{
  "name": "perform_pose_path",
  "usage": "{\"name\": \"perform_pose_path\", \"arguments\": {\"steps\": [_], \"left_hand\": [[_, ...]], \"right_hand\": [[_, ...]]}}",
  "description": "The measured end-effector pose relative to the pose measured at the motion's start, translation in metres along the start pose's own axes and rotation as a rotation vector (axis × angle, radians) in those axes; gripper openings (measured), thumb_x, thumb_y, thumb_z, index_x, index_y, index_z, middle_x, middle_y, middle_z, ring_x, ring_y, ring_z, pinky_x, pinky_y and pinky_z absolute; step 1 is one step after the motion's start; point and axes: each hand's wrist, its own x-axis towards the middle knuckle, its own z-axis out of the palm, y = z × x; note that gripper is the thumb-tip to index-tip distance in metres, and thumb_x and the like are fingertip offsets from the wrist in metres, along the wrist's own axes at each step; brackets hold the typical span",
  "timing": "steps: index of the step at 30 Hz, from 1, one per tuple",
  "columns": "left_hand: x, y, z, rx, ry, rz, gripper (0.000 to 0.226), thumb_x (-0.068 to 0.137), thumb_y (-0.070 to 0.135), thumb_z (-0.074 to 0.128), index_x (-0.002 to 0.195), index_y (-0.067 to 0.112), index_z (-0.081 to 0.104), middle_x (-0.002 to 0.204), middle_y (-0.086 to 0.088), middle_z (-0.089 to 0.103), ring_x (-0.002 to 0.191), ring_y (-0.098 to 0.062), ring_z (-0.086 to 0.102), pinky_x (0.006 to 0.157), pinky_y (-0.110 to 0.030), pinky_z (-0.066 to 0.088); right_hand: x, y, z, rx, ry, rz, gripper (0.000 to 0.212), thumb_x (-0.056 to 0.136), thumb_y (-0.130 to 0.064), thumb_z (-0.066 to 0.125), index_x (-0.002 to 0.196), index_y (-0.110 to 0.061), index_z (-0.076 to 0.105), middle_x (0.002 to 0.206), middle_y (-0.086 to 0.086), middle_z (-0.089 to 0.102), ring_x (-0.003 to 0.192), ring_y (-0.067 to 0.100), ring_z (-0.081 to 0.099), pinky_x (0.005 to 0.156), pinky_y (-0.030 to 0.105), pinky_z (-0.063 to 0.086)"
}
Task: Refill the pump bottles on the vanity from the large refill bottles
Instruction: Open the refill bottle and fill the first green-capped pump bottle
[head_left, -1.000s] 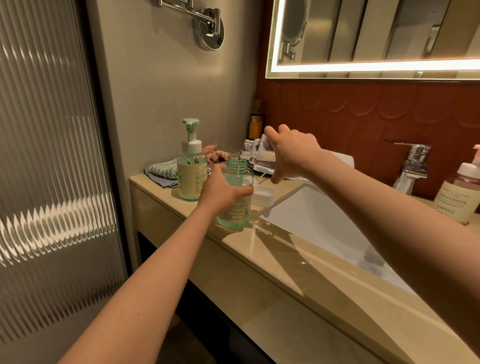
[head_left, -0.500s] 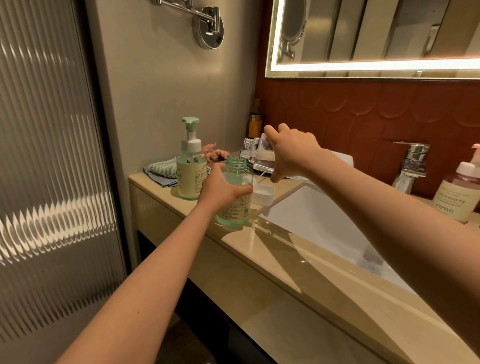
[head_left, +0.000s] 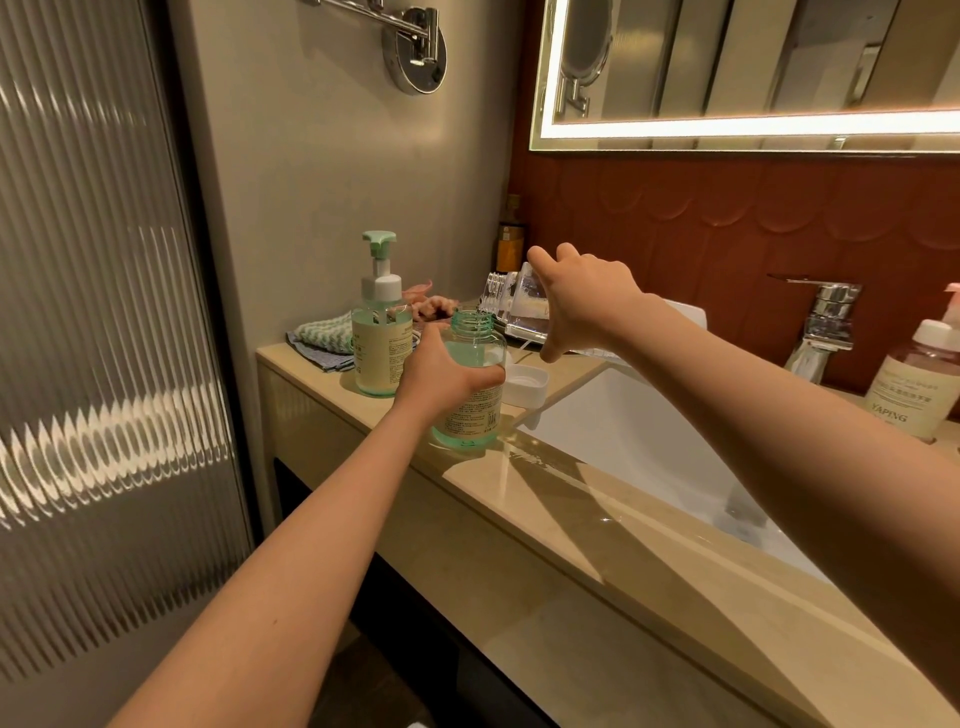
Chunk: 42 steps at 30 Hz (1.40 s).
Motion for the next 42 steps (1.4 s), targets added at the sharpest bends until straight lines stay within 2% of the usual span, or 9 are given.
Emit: {"name": "perform_pose_path", "arguments": {"steps": [7, 15, 39, 42], "left_hand": [[0.0001, -0.0008, 0.0003, -0.004, 0.005, 0.003, 0.08, 0.068, 0.033, 0.081, 0.132, 0.011, 0.038, 0.124, -0.004, 0.056, 0.111, -0.021, 0.054, 0.085, -0.03, 0.043], [0.0021, -0.0022, 0.0008, -0.006, 0.002, -0.005, 0.083, 0.066, 0.034, 0.082, 0.133, 0.012, 0.037, 0.124, -0.004, 0.056, 0.111, -0.021, 0.054, 0.086, -0.032, 0.045], [-0.0002, -0.0006, 0.0006, -0.021, 0.008, 0.006, 0.083, 0.068, 0.031, 0.082, 0.134, 0.01, 0.037, 0.124, -0.005, 0.057, 0.111, -0.021, 0.055, 0.084, -0.028, 0.042], [-0.0006, -0.0003, 0.0005, -0.026, 0.01, 0.008, 0.081, 0.068, 0.031, 0.082, 0.133, 0.011, 0.038, 0.123, -0.004, 0.057, 0.105, -0.017, 0.054, 0.083, -0.028, 0.042]], "right_hand": [[0.0001, -0.0006, -0.0006, 0.008, -0.006, 0.0, 0.099, 0.063, -0.042, 0.082, 0.139, -0.017, 0.025, 0.122, 0.012, 0.046, 0.091, 0.021, 0.045, 0.065, 0.028, 0.04], [0.0002, -0.0004, -0.0008, 0.002, -0.004, 0.0, 0.101, 0.065, -0.041, 0.082, 0.142, -0.017, 0.022, 0.126, 0.012, 0.045, 0.103, 0.025, 0.051, 0.067, 0.028, 0.04], [-0.0001, -0.0004, -0.0011, 0.001, -0.002, 0.0, 0.1, 0.063, -0.042, 0.083, 0.14, -0.016, 0.024, 0.124, 0.013, 0.046, 0.103, 0.026, 0.051, 0.067, 0.03, 0.04], [0.0001, -0.0007, -0.0011, -0.004, -0.005, 0.001, 0.102, 0.063, -0.042, 0.082, 0.141, -0.016, 0.023, 0.126, 0.013, 0.045, 0.105, 0.027, 0.051, 0.067, 0.03, 0.039]]}}
